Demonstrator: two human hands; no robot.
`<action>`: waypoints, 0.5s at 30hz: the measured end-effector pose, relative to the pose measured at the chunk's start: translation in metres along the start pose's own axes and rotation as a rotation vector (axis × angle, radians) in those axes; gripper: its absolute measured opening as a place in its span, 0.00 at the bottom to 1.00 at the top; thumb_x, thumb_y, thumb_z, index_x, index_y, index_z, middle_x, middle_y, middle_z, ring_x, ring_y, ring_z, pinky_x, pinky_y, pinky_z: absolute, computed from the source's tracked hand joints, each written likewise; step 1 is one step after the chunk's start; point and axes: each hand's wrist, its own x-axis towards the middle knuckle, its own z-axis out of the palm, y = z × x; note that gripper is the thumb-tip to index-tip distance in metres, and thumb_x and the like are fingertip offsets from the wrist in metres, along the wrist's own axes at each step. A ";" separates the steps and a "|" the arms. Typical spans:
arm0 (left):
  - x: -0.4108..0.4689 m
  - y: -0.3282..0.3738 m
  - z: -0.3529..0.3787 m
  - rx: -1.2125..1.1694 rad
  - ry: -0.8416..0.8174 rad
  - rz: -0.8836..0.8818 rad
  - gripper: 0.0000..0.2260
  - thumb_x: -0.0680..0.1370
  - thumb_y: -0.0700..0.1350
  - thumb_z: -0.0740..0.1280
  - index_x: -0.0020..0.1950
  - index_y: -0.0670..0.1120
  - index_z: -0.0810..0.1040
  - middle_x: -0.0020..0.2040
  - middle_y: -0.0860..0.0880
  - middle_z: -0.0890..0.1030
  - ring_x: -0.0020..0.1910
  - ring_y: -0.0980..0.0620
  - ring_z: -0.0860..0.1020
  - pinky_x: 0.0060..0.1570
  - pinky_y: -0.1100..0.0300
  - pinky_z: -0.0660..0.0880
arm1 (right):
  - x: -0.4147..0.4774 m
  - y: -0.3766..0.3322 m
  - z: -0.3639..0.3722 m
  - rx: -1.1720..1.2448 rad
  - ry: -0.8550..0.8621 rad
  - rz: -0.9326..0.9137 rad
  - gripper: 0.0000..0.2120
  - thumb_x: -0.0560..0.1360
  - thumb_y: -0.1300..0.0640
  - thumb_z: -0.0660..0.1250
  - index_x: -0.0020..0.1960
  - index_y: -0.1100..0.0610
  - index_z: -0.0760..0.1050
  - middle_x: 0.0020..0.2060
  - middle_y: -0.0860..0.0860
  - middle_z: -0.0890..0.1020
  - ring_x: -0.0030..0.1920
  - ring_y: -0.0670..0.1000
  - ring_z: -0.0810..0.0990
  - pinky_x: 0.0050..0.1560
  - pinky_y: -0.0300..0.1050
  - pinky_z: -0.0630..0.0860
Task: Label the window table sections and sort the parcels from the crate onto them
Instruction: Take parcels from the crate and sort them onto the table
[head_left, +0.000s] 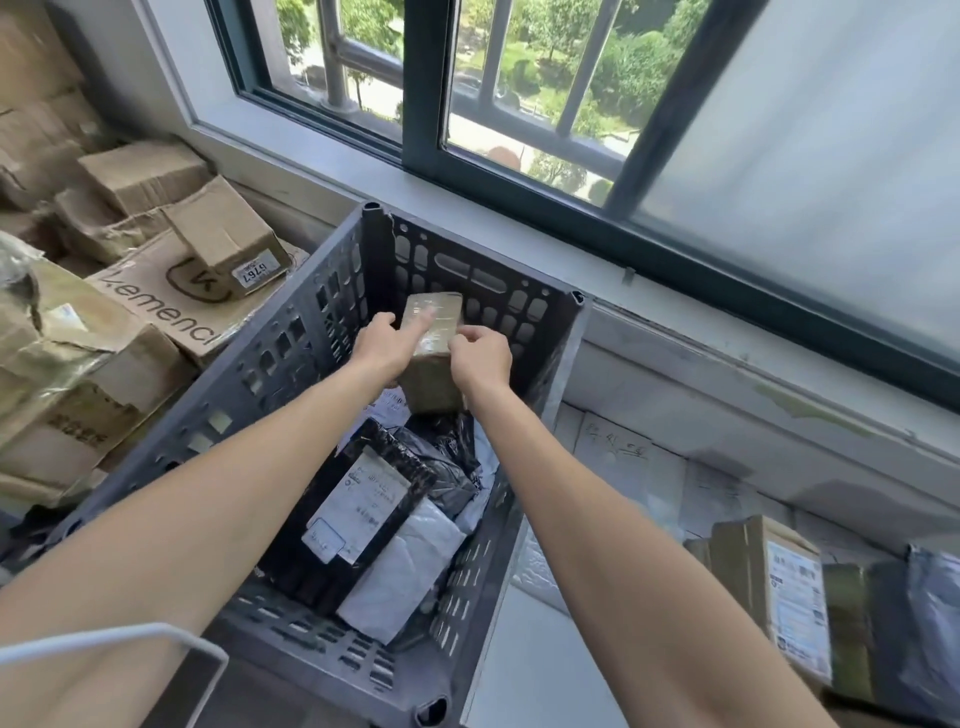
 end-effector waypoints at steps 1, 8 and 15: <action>-0.002 0.001 -0.002 -0.024 0.014 -0.019 0.41 0.72 0.70 0.64 0.77 0.47 0.62 0.74 0.45 0.67 0.65 0.43 0.72 0.44 0.50 0.82 | -0.003 -0.003 -0.001 0.009 0.002 -0.046 0.15 0.78 0.58 0.63 0.62 0.55 0.80 0.59 0.51 0.82 0.58 0.52 0.80 0.60 0.49 0.77; -0.019 -0.015 -0.016 -0.360 -0.045 -0.253 0.33 0.65 0.64 0.76 0.62 0.45 0.76 0.58 0.45 0.80 0.52 0.47 0.80 0.35 0.55 0.80 | -0.021 -0.008 -0.013 0.016 -0.197 -0.232 0.17 0.78 0.58 0.65 0.67 0.58 0.77 0.63 0.53 0.80 0.61 0.50 0.78 0.64 0.46 0.74; -0.037 -0.038 -0.027 -0.190 0.143 -0.080 0.43 0.64 0.58 0.76 0.75 0.44 0.67 0.72 0.47 0.70 0.59 0.49 0.76 0.38 0.54 0.82 | -0.045 0.003 -0.014 -0.035 -0.449 -0.240 0.23 0.78 0.57 0.66 0.72 0.59 0.70 0.63 0.57 0.79 0.63 0.54 0.78 0.67 0.53 0.74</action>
